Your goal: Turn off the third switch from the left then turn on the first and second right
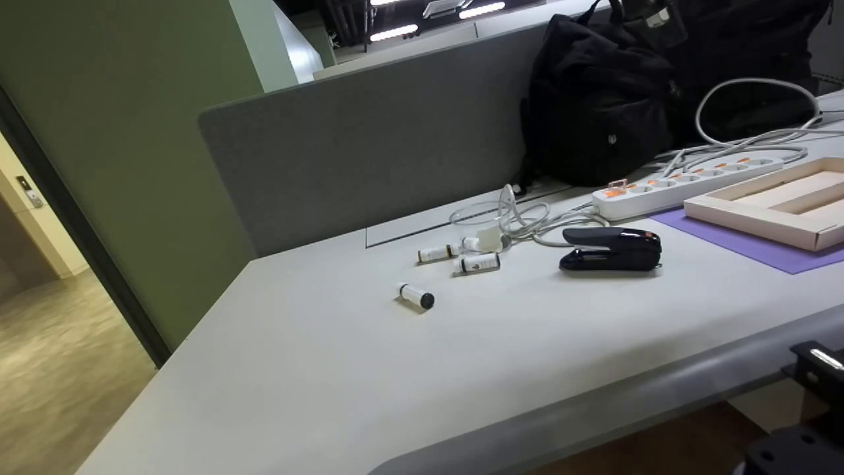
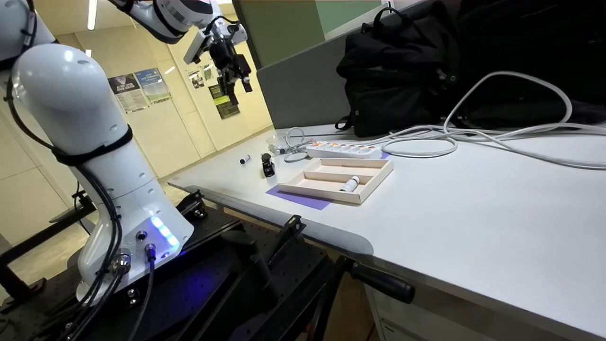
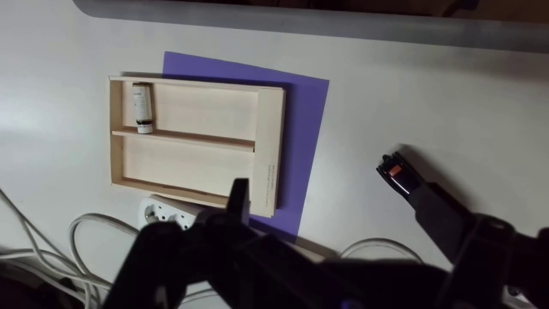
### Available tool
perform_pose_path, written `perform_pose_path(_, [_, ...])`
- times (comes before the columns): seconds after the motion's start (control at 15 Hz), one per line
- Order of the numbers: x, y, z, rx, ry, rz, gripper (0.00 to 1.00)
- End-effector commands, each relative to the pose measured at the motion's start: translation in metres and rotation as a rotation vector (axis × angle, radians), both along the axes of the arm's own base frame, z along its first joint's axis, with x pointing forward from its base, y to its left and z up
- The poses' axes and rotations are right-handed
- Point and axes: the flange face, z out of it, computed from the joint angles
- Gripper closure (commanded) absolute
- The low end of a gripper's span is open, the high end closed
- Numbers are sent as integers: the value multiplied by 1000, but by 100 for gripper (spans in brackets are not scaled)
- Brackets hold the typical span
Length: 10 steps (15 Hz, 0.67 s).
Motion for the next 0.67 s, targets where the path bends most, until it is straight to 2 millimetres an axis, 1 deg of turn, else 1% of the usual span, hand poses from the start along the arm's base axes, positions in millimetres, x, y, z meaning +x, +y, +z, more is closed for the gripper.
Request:
perform_pose_path(0.0, [7,5,1,60,-85,-11,0])
perform_pose_path(0.13, [9,7,0,102,-111,2,0])
perform_pose_path(0.33, [9,12,-3,163,-106,-3,0])
perform_pose_path(0.4, [61,-35,-16,165,-109,-23,0])
perform_pose_path(0.47, [68,-39,-18,184,-111,-18,0])
perform_pose_path(0.53, [82,-51,-22,200,-106,-22,0])
perform_pose_path(0.6, [96,-69,-28,215,-85,-29,0])
